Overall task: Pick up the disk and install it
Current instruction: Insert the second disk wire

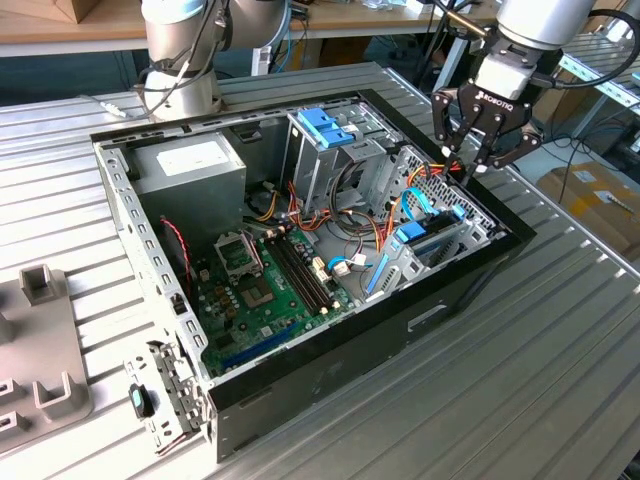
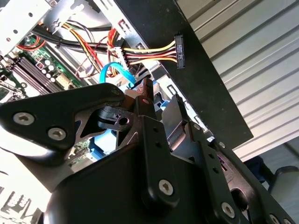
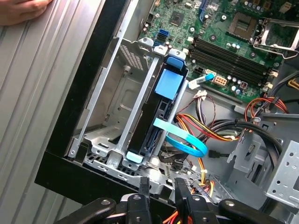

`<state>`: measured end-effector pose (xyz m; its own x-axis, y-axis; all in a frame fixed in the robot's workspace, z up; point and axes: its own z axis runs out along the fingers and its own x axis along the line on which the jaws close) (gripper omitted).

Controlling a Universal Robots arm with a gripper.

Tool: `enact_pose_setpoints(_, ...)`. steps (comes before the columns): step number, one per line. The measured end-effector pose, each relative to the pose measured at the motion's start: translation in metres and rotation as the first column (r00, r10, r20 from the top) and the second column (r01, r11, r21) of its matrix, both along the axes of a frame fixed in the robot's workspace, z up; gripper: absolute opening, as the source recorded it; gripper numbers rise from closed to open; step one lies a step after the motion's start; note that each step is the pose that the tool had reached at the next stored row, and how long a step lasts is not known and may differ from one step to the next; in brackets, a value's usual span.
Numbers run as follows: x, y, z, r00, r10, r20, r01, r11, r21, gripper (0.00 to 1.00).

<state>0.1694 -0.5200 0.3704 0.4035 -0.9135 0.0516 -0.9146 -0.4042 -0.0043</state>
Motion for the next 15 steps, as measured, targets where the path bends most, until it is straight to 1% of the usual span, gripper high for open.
enact_pose_setpoints(6,0.0,0.0,0.0,0.9986,0.053,0.0,-0.053,0.9986,0.0,0.36)
enact_pose_setpoints(8,0.0,0.0,0.0,0.9966,0.082,0.0,-0.082,0.9966,0.0001,0.36)
enact_pose_setpoints(10,0.0,0.0001,0.0,0.9951,0.098,0.0,-0.098,0.9951,0.0,0.36)
enact_pose_setpoints(13,0.0,0.0002,0.0002,0.9916,0.129,0.0,-0.129,0.9916,0.0,0.36)
enact_pose_setpoints(15,0.0,0.0002,0.0002,0.9908,0.136,0.0,-0.136,0.9908,0.0,0.36)
